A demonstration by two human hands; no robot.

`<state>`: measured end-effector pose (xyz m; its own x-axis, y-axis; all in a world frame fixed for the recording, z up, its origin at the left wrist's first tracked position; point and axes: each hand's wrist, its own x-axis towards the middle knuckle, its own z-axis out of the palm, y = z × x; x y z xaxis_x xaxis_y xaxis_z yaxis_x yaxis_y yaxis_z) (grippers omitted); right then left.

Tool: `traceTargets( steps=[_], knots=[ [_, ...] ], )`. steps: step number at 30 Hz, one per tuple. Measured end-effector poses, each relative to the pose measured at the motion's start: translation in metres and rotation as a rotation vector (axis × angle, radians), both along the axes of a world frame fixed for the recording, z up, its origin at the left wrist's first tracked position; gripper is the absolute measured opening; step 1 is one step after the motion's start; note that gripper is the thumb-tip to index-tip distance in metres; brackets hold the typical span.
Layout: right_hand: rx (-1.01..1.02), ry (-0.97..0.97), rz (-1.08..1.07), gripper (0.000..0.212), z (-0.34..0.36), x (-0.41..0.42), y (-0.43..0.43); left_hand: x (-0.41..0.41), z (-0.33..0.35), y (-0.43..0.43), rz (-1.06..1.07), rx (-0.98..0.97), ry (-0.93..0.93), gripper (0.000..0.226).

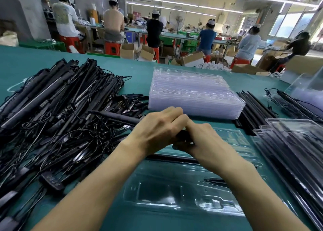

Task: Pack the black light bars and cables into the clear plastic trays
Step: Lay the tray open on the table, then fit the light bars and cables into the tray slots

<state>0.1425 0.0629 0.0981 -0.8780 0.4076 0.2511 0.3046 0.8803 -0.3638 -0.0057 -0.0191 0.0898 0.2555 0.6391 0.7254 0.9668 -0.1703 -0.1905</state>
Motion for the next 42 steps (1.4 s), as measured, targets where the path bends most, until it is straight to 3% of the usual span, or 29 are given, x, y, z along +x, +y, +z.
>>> traceTargets(
  steps=[2, 5, 9, 13, 18, 21, 23, 25, 27, 28, 29, 31, 33, 34, 36, 39, 42],
  knots=[
    [0.009, 0.004, 0.027, 0.013, -0.004, 0.001, 0.004, 0.001, 0.001, 0.000, 0.055, 0.104, 0.091, 0.013],
    [-0.094, 0.167, -0.019, 0.012, -0.014, 0.011, 0.010, 0.003, 0.002, -0.005, 0.157, 0.200, 0.143, 0.016],
    [-0.326, 0.411, -0.136, 0.013, -0.028, 0.023, 0.000, 0.016, 0.000, -0.017, 0.240, 0.166, -0.049, 0.044],
    [-0.844, 0.693, -0.214, 0.015, -0.038, 0.025, -0.015, 0.028, -0.003, -0.026, 0.389, -0.224, -0.572, 0.046],
    [-1.436, 1.040, -0.216, 0.010, -0.021, 0.024, -0.013, 0.028, -0.008, -0.039, -0.036, -0.707, -1.184, 0.030],
    [-1.606, 1.226, -0.201, 0.014, -0.001, 0.033, 0.007, 0.015, -0.003, -0.060, -0.136, -1.119, -1.330, 0.020],
    [-1.621, 1.300, -0.228, 0.017, 0.009, 0.041, 0.020, 0.011, -0.001, -0.068, -0.173, -1.262, -1.339, 0.022],
    [-1.639, 1.333, -0.247, 0.006, 0.017, 0.046, 0.028, 0.014, 0.000, -0.066, -0.122, -1.109, -1.372, 0.031],
    [-1.655, 1.332, -0.265, 0.008, 0.022, 0.048, 0.031, 0.016, 0.004, -0.055, -0.023, -0.738, -1.507, 0.034],
    [-1.666, 1.327, -0.263, 0.013, 0.024, 0.047, 0.029, 0.014, 0.010, -0.049, 0.024, -0.528, -1.521, 0.034],
    [-1.689, 1.325, -0.243, 0.020, 0.024, 0.047, 0.027, 0.012, 0.016, -0.042, 0.087, -0.326, -1.418, 0.033],
    [-1.725, 1.313, -0.157, 0.033, 0.023, 0.044, 0.020, 0.005, 0.029, -0.032, 0.248, -0.013, -0.995, 0.030],
    [-1.736, 1.221, -0.089, 0.030, 0.020, 0.037, 0.009, 0.009, 0.038, -0.027, 0.239, 0.136, -0.749, 0.030],
    [-1.738, 1.135, -0.050, 0.021, 0.019, 0.033, 0.000, 0.014, 0.040, -0.025, 0.198, 0.135, -0.703, 0.030],
    [-1.760, 0.981, 0.078, 0.053, 0.008, 0.022, -0.016, 0.027, 0.039, -0.022, 0.145, 0.049, -0.668, 0.031],
    [-1.704, 0.849, 0.200, 0.064, -0.008, 0.007, -0.037, 0.039, 0.035, -0.020, 0.078, -0.137, -0.676, 0.034],
    [-1.573, 0.874, 0.045, 0.069, -0.004, 0.002, -0.045, 0.045, 0.031, -0.023, 0.006, -0.224, -0.622, 0.038]
  ],
)
